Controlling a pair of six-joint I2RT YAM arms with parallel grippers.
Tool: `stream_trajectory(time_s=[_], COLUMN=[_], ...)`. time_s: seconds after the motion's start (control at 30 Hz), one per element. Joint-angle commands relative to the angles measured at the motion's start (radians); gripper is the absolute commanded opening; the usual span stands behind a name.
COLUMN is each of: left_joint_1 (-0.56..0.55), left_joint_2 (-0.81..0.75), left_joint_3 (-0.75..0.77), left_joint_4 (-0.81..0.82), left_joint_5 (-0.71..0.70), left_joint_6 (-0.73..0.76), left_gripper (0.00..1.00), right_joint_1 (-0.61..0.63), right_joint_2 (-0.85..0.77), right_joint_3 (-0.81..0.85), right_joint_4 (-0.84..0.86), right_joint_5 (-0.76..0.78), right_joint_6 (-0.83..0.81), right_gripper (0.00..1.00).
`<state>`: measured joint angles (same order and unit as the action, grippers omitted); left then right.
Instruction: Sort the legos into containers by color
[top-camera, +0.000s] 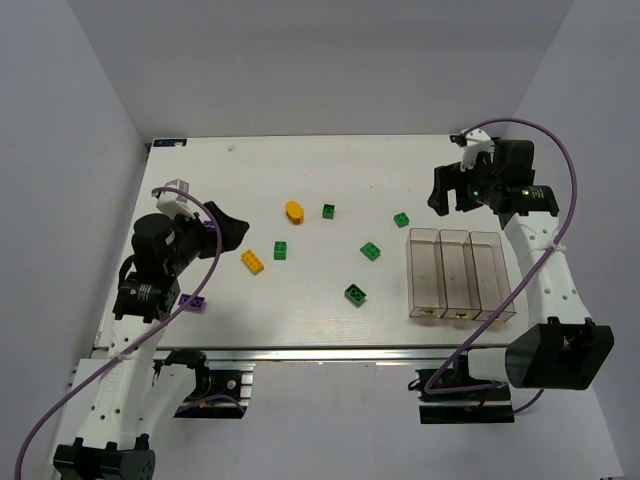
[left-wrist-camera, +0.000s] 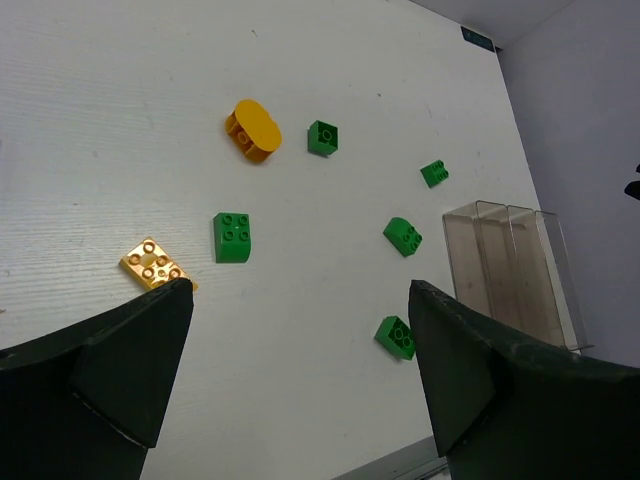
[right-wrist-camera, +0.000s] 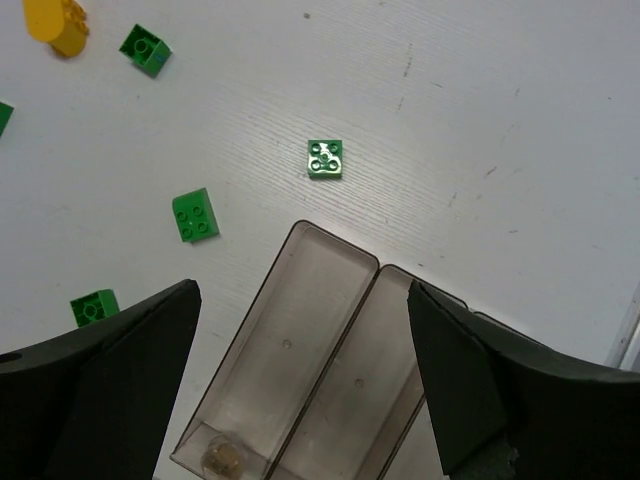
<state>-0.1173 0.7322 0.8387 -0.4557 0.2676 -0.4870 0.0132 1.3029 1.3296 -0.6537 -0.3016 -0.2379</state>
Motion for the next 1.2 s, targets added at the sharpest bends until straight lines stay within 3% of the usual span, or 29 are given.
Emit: stream_trajectory(time_s=[0.0,0.37,0.47,0.57,0.6,0.67,0.7,0.73,0.77,0.83,0.87,0.9,1.03,1.17], left_joint_1=[0.002,0.002,0.002,0.002,0.002,0.002,0.002,0.002,0.002,0.002,0.002,0.002,0.002,0.002], left_joint_2=[0.012,0.056,0.076,0.095,0.098,0.110,0.110,0.111,0.111,0.110,0.105,0.104,0.085,0.070], left_joint_3=[-0.019,-0.052,-0.053,-0.061,-0.064,-0.072,-0.075,-0.078,-0.076,-0.075,-0.075,-0.076,-0.098,-0.130], left_joint_4=[0.011,0.061,0.069,0.080,0.080,0.072,0.069,0.065,0.055,0.037,0.031,0.023,0.012,0.029], left_joint_5=[0.032,0.064,0.068,0.093,0.104,0.113,0.117,0.114,0.111,0.098,0.090,0.087,0.068,0.065], left_joint_6=[-0.005,-0.019,-0.019,-0.024,-0.025,-0.035,-0.042,-0.047,-0.048,-0.053,-0.055,-0.058,-0.077,-0.105], left_gripper=[0.98,0.98,0.94,0.61,0.38,0.30,0.37,0.49,0.62,0.86,0.90,0.91,0.92,0.92], right_joint_1=[0.001,0.022,0.051,0.085,0.096,0.135,0.145,0.174,0.185,0.238,0.254,0.278,0.336,0.408], right_joint_2=[0.025,0.105,0.113,0.104,0.104,0.113,0.124,0.133,0.162,0.199,0.247,0.281,0.412,0.479], right_joint_3=[0.033,0.091,0.092,0.073,0.062,0.017,0.005,-0.004,-0.012,-0.015,-0.004,0.014,0.117,0.105], right_joint_4=[0.000,-0.145,-0.196,-0.169,-0.149,-0.100,-0.075,-0.057,-0.047,-0.014,0.027,0.028,-0.018,0.020], right_joint_5=[-0.094,-0.404,-0.496,-0.609,-0.623,-0.616,-0.591,-0.579,-0.536,-0.448,-0.344,-0.297,-0.156,0.005], right_joint_6=[0.009,-0.377,-0.538,-0.618,-0.645,-0.736,-0.757,-0.784,-0.825,-0.805,-0.743,-0.714,-0.525,-0.362], right_gripper=[0.89,0.89,0.89,0.89,0.83,0.67,0.47,0.40,0.43,0.63,0.86,0.89,0.89,0.89])
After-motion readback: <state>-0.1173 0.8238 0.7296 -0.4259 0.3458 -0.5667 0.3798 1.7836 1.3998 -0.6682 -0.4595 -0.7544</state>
